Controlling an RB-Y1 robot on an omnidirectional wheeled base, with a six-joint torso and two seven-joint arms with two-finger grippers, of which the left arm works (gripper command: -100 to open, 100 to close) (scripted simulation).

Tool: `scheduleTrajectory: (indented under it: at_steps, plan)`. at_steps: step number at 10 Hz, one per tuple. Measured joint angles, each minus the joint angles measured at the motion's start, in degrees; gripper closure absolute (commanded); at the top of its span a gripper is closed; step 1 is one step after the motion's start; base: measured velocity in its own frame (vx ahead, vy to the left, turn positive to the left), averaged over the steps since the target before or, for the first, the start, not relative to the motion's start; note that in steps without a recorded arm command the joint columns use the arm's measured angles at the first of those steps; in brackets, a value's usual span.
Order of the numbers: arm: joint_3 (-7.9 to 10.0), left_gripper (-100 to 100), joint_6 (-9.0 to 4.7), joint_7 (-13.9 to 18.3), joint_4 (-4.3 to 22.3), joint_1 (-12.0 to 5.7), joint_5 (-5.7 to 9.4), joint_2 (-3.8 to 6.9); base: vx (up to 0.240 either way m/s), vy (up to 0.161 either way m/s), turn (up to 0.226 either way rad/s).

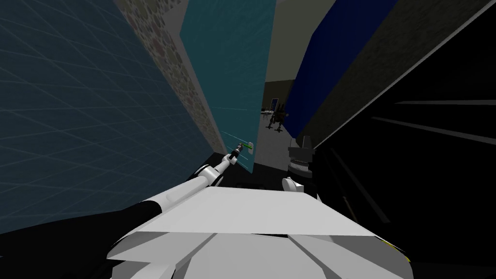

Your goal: Pull the door open

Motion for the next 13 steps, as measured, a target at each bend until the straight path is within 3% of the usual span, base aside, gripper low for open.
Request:
scheduleTrajectory:
  at_steps: [2, 3, 4, 6, 7, 8, 9, 11, 13]
  plan:
    - [0.72, 100, -2.62, 0.71, 4.3, -1.78, -0.43, -0.84, 0.145, -0.08, -0.054]
    - [0.83, 100, -3.16, 0.88, 5.04, -2.23, -0.5, -0.94, 0.044, -0.034, -0.014]
    - [0.9, 100, -3.36, 0.93, 5.36, -2.5, -0.49, -1.0, 0.0, 0.0, 0.0]
    - [0.77, 100, -1.85, 0.94, 2.28, -1.06, -0.6, -0.59, -0.012, 0.009, 0.011]
    - [0.83, 100, -1.7, 0.91, 2.18, -1.0, -0.58, -0.5, -0.015, 0.024, -0.198]
    - [0.49, 100, -1.69, 1.72, 1.2, -0.2, -0.57, 0.85, -0.033, 0.044, -0.17]
    - [0.14, 100, -2.42, 2.74, 1.87, -0.35, -0.55, 1.73, -0.039, 0.037, -0.109]
    - [-0.36, 100, -4.94, 4.11, 3.76, -0.56, -0.52, 2.89, -0.054, 0.023, -0.159]
    - [-1.61, 100, -6.13, 6.91, 1.67, 1.34, -0.66, 6.27, -0.075, 0.029, -0.12]
